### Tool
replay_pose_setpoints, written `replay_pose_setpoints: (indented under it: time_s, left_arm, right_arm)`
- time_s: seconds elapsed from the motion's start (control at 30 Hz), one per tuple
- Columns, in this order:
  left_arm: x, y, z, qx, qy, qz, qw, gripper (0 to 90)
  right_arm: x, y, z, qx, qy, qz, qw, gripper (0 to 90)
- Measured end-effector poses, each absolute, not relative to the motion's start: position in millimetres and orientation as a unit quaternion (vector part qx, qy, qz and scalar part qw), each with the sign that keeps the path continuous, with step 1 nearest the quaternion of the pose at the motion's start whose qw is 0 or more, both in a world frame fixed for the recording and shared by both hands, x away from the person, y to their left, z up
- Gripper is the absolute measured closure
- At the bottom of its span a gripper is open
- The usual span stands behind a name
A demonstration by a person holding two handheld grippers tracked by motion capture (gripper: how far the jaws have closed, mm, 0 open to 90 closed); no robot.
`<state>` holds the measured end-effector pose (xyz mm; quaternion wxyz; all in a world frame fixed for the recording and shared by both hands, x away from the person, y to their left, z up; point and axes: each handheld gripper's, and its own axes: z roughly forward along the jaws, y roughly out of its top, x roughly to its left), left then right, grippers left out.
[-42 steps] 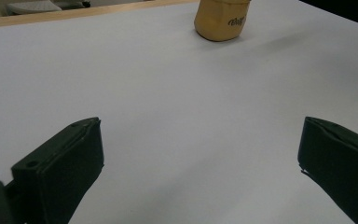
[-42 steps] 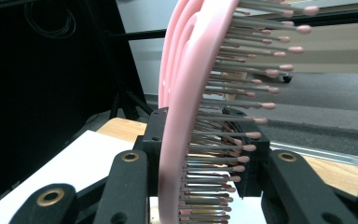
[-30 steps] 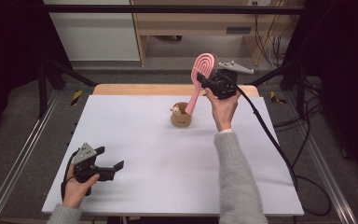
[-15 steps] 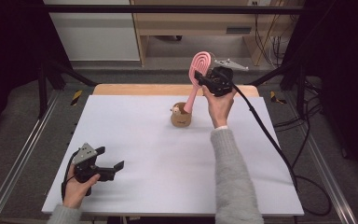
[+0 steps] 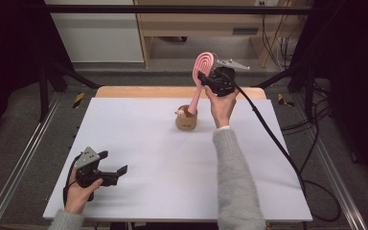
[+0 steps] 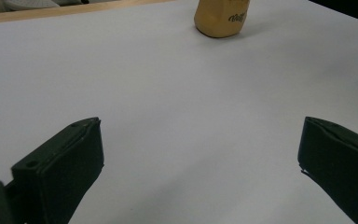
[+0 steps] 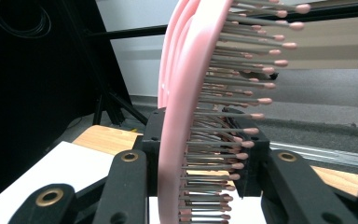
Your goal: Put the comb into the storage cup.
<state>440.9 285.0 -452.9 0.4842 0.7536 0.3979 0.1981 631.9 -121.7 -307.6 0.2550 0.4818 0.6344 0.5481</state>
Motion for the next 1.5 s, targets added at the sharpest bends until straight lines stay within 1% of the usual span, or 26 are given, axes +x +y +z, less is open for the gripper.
replay_pose_setpoints:
  time_s: [0.6, 1.5]
  left_arm:
    - [441, 285, -453, 0.755, 0.398, 0.197, 0.482, 0.1]
    - [441, 285, -454, 0.755, 0.398, 0.195, 0.483, 0.1]
  right_arm:
    - [646, -110, -328, 0.492, 0.639, 0.533, 0.257, 63.3]
    - [649, -97, -370, 0.506, 0.641, 0.524, 0.242, 63.3]
